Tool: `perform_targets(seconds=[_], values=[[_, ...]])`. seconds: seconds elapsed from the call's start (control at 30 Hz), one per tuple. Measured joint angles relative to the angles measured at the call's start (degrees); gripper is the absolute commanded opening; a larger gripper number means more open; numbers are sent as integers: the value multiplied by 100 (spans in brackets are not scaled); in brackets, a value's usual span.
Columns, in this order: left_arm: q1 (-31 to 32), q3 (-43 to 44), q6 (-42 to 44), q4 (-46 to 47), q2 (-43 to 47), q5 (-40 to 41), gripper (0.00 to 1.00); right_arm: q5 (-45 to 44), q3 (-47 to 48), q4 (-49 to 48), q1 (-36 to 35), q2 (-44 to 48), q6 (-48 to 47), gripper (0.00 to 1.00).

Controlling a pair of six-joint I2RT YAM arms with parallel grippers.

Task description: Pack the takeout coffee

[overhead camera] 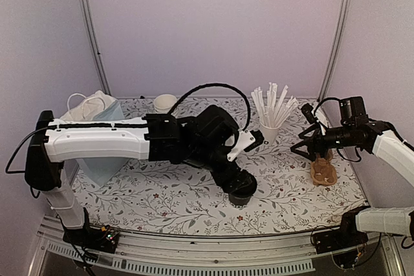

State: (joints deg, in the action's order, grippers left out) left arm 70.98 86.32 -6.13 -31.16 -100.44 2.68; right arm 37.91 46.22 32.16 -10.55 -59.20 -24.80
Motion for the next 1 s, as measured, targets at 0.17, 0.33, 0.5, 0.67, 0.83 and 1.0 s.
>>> perform_targets(seconds=[0.17, 0.33, 0.5, 0.67, 0.83, 1.0], values=[[7, 273, 105, -337, -380, -111, 100, 22, -76, -138, 15, -50, 22, 83], [4, 549, 164, -549, -651, -76, 98, 31, -76, -201, 57, -107, 35, 83], [4, 894, 162, -778, -1023, 22, 97, 35, -81, -219, 166, -129, 35, 83], [-55, 922, 146, -951, -1298, 59, 94, 35, -87, -223, 238, -127, 33, 83], [-190, 931, 55, -990, -1366, -111, 84, 39, -87, -223, 236, -114, 31, 84], [-365, 929, -9, -868, -1368, -389, 74, 92, -90, -223, 238, -116, 24, 84]])
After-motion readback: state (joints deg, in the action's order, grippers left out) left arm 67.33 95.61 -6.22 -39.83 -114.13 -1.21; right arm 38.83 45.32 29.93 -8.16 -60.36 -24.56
